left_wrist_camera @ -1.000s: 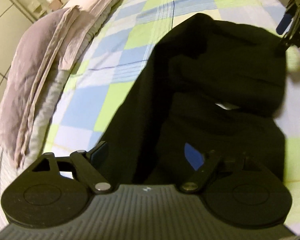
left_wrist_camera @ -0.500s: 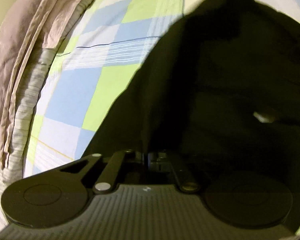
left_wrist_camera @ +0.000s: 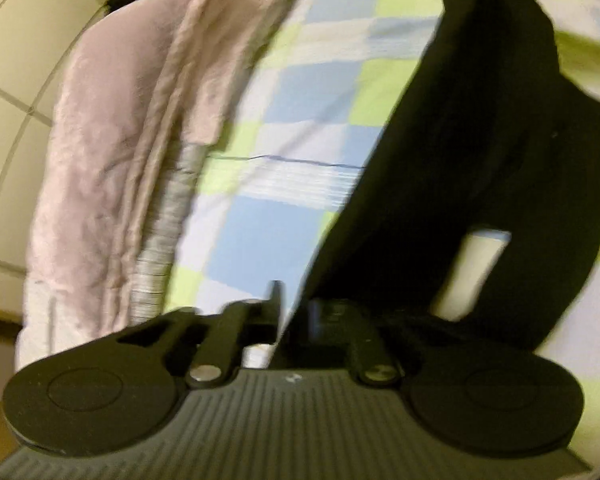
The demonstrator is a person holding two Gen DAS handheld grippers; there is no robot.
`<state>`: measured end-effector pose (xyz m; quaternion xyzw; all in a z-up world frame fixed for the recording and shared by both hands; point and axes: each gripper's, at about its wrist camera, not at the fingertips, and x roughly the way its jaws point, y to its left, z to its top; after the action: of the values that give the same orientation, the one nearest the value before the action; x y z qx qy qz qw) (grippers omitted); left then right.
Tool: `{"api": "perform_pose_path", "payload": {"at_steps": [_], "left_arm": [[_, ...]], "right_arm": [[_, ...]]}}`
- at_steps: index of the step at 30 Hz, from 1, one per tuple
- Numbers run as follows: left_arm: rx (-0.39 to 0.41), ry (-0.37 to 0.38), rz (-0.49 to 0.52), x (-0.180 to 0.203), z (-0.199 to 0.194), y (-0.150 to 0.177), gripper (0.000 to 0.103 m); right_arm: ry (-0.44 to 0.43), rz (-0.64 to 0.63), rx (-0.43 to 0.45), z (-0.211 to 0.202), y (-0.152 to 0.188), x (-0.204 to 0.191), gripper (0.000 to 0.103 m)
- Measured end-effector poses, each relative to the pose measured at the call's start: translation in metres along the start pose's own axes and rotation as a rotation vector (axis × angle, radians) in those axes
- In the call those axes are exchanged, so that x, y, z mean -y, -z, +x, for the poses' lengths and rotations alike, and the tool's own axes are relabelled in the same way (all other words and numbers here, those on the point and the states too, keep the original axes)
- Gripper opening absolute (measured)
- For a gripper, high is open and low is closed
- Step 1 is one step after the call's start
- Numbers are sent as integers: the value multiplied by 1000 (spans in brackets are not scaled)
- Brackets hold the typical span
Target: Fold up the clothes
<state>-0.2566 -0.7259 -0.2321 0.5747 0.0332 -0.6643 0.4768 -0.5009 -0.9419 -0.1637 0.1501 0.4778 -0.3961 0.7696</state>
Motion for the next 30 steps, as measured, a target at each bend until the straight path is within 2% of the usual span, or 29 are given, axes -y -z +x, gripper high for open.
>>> {"api": "perform_pose_path", "payload": {"at_steps": [1, 2, 3, 4, 7, 10, 12, 14, 15, 18, 21, 26, 28, 30], "left_arm": [[-12, -34, -21, -3, 9, -3, 43], [-25, -68, -42, -5, 17, -6, 45], [-37, -100, -63, -7, 26, -9, 45], [-33, -106, -78, -4, 24, -5, 48], [-20, -67, -99, 22, 12, 25, 70], [-31, 20, -86, 63, 3, 69, 71], [-30, 61, -11, 100, 4, 93, 71], [-30, 103, 63, 137, 6, 117, 72], [-29, 124, 100, 155, 6, 129, 72], [1, 144, 236, 200, 14, 150, 72], [65, 134, 330, 218, 26, 154, 72], [158, 144, 464, 234, 44, 154, 72], [175, 144, 487, 238, 50, 153, 71], [178, 144, 477, 238, 53, 151, 60]], "right_arm": [[23, -42, 18, -1, -17, 11, 32], [39, -74, 32, -1, -29, 19, 42], [20, -63, 27, 0, -17, 15, 54], [0, -52, 23, 1, -6, 12, 57], [-57, -18, 9, 4, 27, 3, 58], [-115, 16, -5, 7, 60, -6, 58], [-174, 105, -53, 10, 97, -7, 58], [-231, 242, -120, 11, 145, -6, 69], [-246, 316, -150, 11, 169, -8, 80], [-279, 481, -212, 13, 218, -20, 80], [-299, 614, -229, 16, 248, -33, 80], [-269, 782, -168, 1, 264, -44, 80], [-271, 821, -162, -4, 267, -48, 80], [-272, 817, -168, -1, 259, -56, 76]]}}
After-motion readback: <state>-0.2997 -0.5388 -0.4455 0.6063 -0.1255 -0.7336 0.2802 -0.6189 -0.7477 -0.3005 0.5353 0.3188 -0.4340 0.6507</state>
